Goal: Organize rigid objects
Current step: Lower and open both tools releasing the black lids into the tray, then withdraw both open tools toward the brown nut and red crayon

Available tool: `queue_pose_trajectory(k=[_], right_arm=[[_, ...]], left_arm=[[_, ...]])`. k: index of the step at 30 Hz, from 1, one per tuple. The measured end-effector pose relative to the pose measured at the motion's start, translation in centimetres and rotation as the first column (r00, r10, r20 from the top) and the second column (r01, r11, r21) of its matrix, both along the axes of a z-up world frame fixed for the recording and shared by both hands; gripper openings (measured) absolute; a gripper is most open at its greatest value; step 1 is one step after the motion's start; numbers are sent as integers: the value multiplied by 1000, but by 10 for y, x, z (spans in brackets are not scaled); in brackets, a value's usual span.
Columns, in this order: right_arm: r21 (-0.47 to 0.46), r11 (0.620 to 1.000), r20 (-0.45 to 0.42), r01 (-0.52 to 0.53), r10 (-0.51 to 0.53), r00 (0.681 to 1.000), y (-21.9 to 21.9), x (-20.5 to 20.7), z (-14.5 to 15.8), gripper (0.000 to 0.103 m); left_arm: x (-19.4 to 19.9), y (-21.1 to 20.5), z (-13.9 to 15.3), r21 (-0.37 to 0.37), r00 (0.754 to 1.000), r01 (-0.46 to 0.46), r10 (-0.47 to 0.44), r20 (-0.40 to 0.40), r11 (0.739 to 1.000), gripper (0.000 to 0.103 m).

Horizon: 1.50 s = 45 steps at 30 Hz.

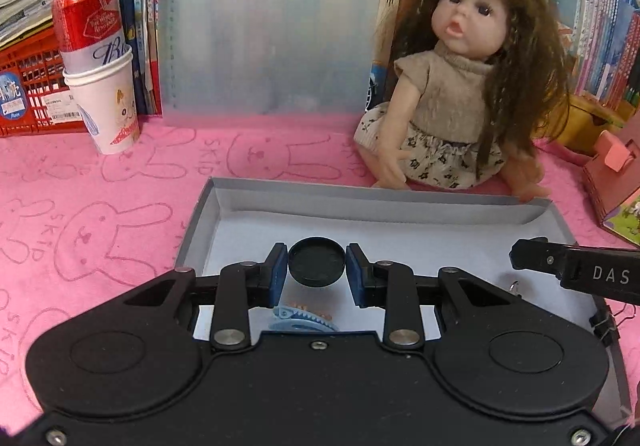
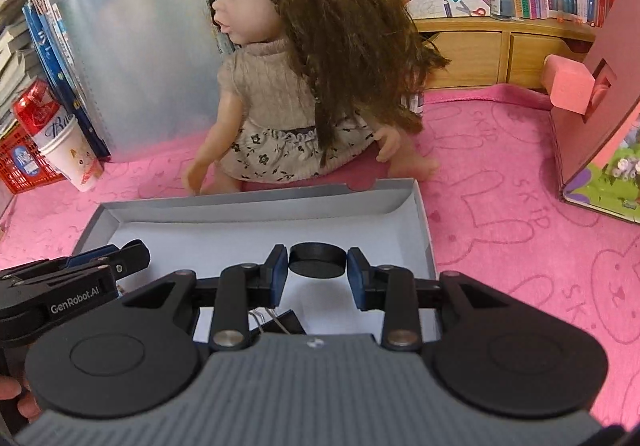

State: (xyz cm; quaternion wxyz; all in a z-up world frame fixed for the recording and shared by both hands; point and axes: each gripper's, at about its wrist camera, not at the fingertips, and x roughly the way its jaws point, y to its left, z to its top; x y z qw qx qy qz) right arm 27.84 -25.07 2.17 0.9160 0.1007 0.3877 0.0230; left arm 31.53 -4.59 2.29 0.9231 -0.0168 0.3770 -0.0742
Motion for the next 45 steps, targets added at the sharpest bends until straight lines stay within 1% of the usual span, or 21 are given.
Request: queue_pose_trajectory(k=[9, 11, 13, 15, 17, 19, 22, 25, 29, 31, 35, 37, 39, 42, 45], right_arm=[[-4, 1000, -10, -4, 4, 1000, 2, 4, -4, 40], [1, 1000, 2, -5, 5, 1000, 0, 2, -3, 42], [5, 1000, 13, -3, 3, 1000, -1, -1, -1, 53], [5, 1000, 34, -9, 9, 999, -1, -6, 4, 55], [-13, 1000, 63, -27, 28, 998, 0, -15, 10, 57], [-35, 998, 93, -48, 51, 994, 1, -26, 16, 64], [-62, 994, 140, -93, 101, 985, 1, -48, 24, 68], [-83, 986, 185, -142, 156, 970, 0, -73, 32, 73], [-130, 969, 238, -209, 235, 943, 4, -106, 41, 77], [-166, 957, 258, -239, 276, 926, 8, -124, 43, 81], [-235, 922, 291, -310, 370, 882, 20, -158, 45, 85], [-260, 903, 298, -343, 413, 861, 25, -171, 45, 87], [-273, 885, 298, -377, 451, 841, 29, -182, 48, 88], [-268, 874, 310, -405, 476, 823, 31, -195, 50, 91], [-262, 864, 327, -431, 500, 802, 31, -209, 48, 96]], left_arm=[[2, -3, -7, 12, 1000, 7, -7, -19, 1000, 30], [0, -3, -5, 8, 1000, 11, -11, -9, 1000, 31], [-4, -4, -1, 21, 1000, 15, -15, 8, 1000, 42], [-10, -5, 6, 32, 999, 20, -21, 29, 999, 45], [-17, -4, 13, 26, 998, 35, -36, 48, 999, 50], [-28, -1, 22, 30, 996, 54, -56, 73, 998, 54], [-51, 2, 34, 52, 989, 88, -93, 117, 995, 60], [-76, 7, 44, 48, 980, 114, -120, 156, 992, 63], [-105, 13, 53, 11, 976, 132, -132, 172, 991, 64], [-118, 15, 55, 7, 973, 145, -144, 178, 989, 65], [-145, 17, 58, 20, 965, 173, -173, 197, 985, 66], [-158, 19, 59, 13, 963, 187, -186, 196, 982, 67], [-169, 21, 58, 3, 962, 200, -197, 191, 980, 68], [-186, 24, 57, 2, 958, 223, -219, 187, 975, 69], [-201, 26, 55, 12, 953, 241, -239, 189, 971, 71]])
